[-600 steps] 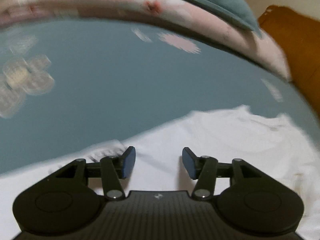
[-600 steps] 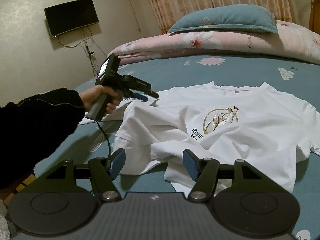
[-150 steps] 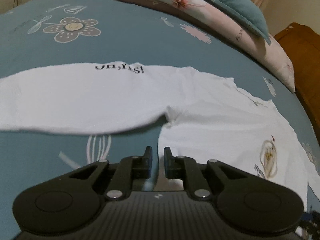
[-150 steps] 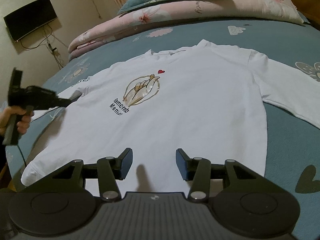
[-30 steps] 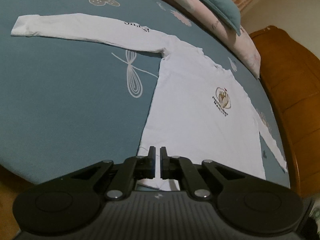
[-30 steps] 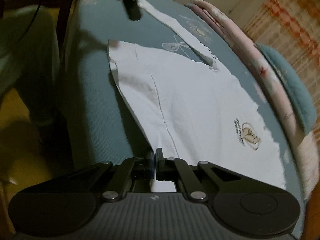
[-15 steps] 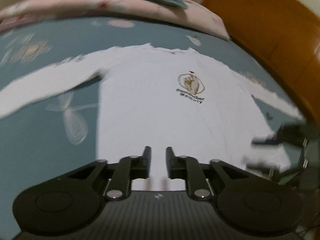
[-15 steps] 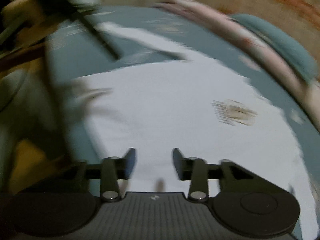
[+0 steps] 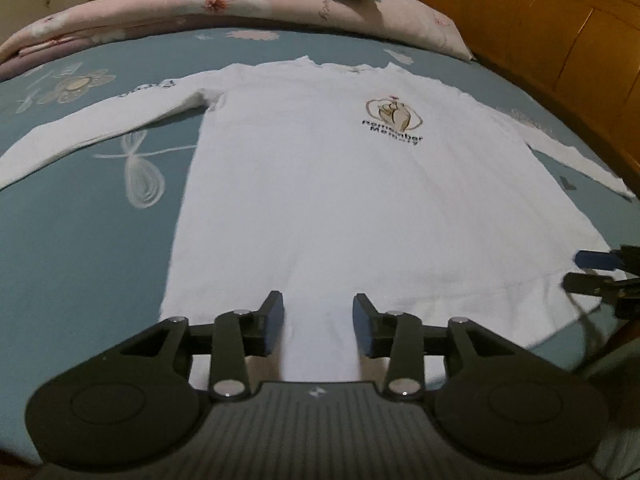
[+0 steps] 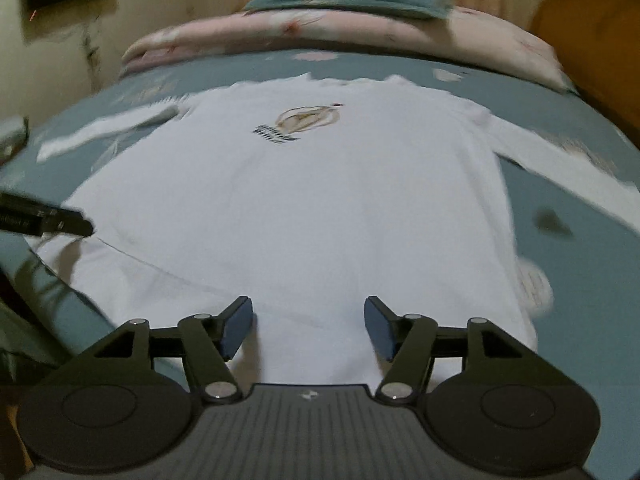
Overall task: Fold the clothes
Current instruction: 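Open both tools and lift them away from the flattened shirt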
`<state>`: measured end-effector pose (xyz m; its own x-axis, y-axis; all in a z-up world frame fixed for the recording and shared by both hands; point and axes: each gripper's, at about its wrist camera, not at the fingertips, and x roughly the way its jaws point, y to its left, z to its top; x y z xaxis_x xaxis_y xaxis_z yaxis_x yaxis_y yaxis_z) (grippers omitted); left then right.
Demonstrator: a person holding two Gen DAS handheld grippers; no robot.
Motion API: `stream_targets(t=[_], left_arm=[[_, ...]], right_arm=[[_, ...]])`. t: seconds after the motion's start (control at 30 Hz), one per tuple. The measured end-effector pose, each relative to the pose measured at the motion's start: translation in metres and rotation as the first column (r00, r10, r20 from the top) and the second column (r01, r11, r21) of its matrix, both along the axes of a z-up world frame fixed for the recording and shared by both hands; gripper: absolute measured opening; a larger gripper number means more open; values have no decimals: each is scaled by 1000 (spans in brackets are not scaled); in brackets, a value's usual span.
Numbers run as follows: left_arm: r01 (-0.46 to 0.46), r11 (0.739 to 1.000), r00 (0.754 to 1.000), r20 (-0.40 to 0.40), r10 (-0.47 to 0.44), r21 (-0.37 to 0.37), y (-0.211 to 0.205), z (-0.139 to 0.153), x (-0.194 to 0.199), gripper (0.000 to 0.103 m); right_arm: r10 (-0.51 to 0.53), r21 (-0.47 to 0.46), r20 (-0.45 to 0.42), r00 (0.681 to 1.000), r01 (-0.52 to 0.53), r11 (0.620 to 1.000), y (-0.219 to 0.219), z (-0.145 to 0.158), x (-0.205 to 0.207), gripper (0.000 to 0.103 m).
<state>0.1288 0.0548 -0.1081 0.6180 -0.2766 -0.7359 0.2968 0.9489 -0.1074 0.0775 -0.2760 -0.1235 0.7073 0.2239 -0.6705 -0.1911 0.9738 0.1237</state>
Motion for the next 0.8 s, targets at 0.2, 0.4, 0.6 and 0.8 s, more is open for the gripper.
stream_targets(t=[0.2, 0.4, 0.6, 0.8], left_arm=[[71, 990, 995, 60, -78, 120, -27, 24, 11, 52], [95, 993, 991, 83, -101, 76, -65, 22, 46, 55], [64, 997, 998, 17, -65, 34, -48, -6, 24, 61], [62, 996, 997, -43, -59, 71, -42, 15, 28, 66]], right_arm=[[-19, 27, 56, 998, 18, 999, -18, 19, -10, 72], [-193, 62, 39, 980, 190, 980, -47, 11, 41, 72], [-231, 86, 17, 973, 229, 970, -62, -6, 5, 72], [-238, 148, 6, 971, 235, 961, -68, 11, 5, 74]])
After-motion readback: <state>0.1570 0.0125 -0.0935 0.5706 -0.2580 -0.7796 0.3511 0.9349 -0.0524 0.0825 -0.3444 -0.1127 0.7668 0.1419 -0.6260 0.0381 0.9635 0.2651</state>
